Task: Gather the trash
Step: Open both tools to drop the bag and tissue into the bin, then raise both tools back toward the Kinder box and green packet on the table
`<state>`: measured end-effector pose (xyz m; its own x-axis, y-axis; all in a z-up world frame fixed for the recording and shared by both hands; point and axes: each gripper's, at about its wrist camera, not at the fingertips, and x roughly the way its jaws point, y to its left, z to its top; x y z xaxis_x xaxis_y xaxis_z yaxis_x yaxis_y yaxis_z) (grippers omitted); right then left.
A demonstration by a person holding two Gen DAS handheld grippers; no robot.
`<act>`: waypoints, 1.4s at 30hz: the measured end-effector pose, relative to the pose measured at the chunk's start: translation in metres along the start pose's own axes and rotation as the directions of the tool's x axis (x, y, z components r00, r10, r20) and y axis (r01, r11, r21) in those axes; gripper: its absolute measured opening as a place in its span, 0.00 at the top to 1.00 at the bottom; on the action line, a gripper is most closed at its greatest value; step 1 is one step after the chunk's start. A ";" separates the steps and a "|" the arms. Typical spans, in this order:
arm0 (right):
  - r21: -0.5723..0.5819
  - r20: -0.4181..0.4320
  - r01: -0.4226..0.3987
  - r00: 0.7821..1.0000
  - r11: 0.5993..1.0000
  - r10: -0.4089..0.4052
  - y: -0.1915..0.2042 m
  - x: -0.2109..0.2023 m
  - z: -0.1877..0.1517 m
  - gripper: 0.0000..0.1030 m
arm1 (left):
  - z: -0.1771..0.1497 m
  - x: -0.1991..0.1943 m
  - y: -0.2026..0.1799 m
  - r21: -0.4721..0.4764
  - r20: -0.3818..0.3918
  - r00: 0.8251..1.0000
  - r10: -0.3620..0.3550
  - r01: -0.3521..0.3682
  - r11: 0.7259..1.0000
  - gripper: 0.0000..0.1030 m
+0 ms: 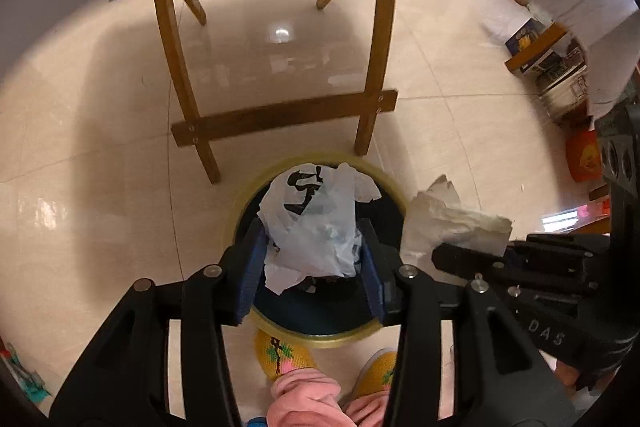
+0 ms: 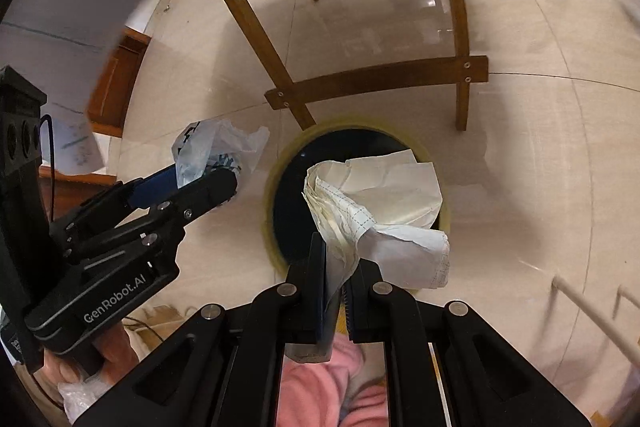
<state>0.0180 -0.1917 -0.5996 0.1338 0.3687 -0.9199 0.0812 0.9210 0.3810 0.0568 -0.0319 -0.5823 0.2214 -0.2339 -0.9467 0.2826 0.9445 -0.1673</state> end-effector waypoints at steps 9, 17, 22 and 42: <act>-0.022 -0.025 0.002 1.000 1.000 -0.003 -0.006 0.059 0.023 0.93 | -0.010 0.046 0.027 0.001 -0.040 0.999 0.009 -0.009 1.000 0.17; -0.038 -0.052 0.003 0.999 0.999 -0.005 -0.004 0.090 0.027 0.78 | -0.015 0.044 0.037 0.028 -0.022 0.999 0.029 -0.028 0.999 0.08; 0.001 -0.024 0.020 1.000 1.000 -0.020 -0.006 0.093 0.028 0.44 | -0.019 0.035 0.050 -0.004 -0.018 0.999 0.041 -0.041 0.999 0.04; 0.071 0.028 -0.004 1.000 0.997 0.002 0.025 -0.025 0.011 0.43 | -0.004 -0.116 0.025 -0.029 0.036 0.999 -0.015 0.016 0.999 0.01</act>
<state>0.0279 -0.1792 -0.5661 0.1617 0.3667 -0.9162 0.1507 0.9083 0.3902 0.0340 0.0198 -0.4779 0.2505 -0.2557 -0.9337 0.2587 0.9471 -0.1900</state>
